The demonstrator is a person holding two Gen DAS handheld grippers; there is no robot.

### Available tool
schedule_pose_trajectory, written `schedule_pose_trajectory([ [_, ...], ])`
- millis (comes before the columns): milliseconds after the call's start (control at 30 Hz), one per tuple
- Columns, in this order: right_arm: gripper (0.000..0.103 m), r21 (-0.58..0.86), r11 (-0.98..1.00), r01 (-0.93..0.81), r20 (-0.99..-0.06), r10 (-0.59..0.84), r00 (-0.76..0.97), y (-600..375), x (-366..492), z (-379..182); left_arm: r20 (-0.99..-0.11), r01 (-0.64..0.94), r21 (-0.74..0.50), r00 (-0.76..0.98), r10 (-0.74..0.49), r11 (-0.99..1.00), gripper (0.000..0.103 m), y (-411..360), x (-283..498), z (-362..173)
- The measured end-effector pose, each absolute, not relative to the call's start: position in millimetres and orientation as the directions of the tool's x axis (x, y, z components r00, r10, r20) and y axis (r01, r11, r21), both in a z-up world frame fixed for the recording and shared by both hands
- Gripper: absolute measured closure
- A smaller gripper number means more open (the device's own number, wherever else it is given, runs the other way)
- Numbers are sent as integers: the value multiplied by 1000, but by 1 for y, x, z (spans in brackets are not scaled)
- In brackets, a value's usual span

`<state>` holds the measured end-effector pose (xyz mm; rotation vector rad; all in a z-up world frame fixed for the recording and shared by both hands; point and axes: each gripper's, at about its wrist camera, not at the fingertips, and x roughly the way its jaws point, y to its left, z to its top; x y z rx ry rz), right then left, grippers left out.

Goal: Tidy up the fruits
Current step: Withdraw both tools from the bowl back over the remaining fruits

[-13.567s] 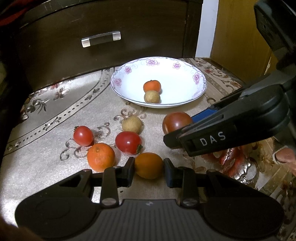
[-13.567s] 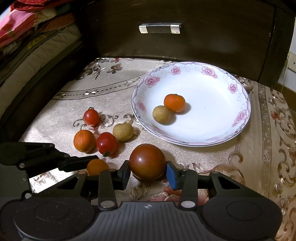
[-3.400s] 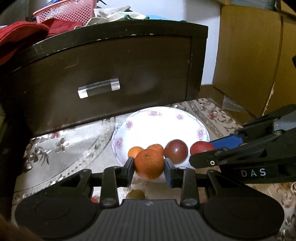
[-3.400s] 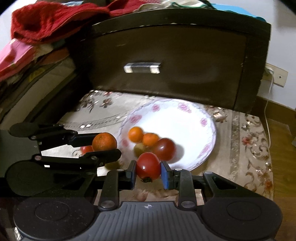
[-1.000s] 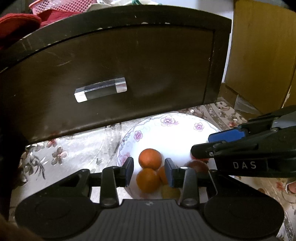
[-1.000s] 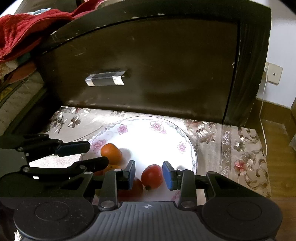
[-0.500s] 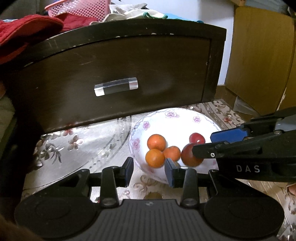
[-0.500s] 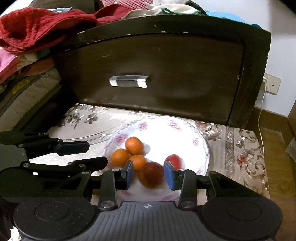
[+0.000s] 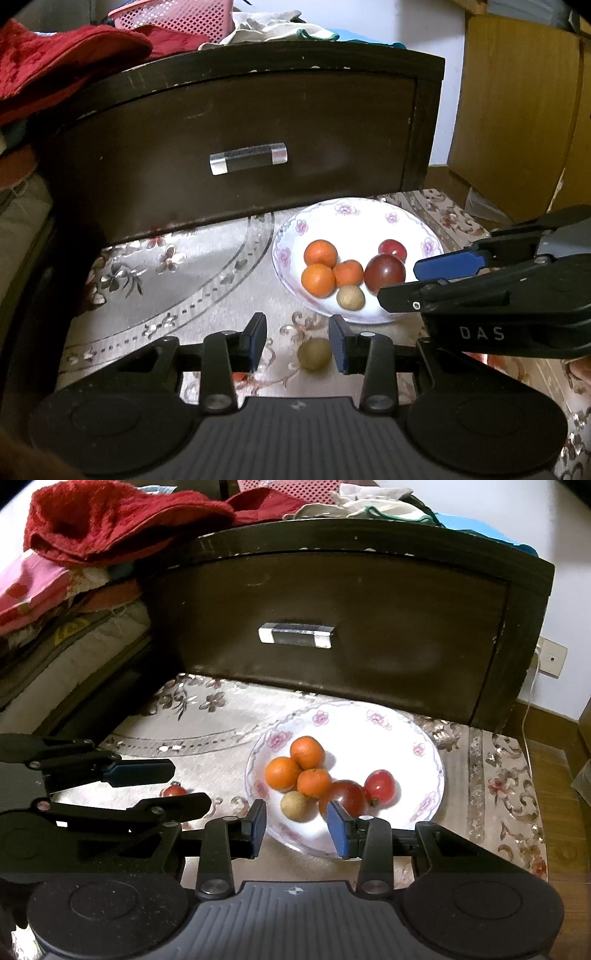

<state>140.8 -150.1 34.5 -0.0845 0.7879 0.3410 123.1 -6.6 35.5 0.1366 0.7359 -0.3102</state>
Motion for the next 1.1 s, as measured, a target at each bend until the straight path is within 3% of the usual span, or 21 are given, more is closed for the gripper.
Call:
schedule_pose_trajectory([
  [1100, 69, 13, 923, -384, -751, 262, 606, -123, 133, 18, -703, 310, -33, 669, -242, 950, 60, 14, 113, 19],
])
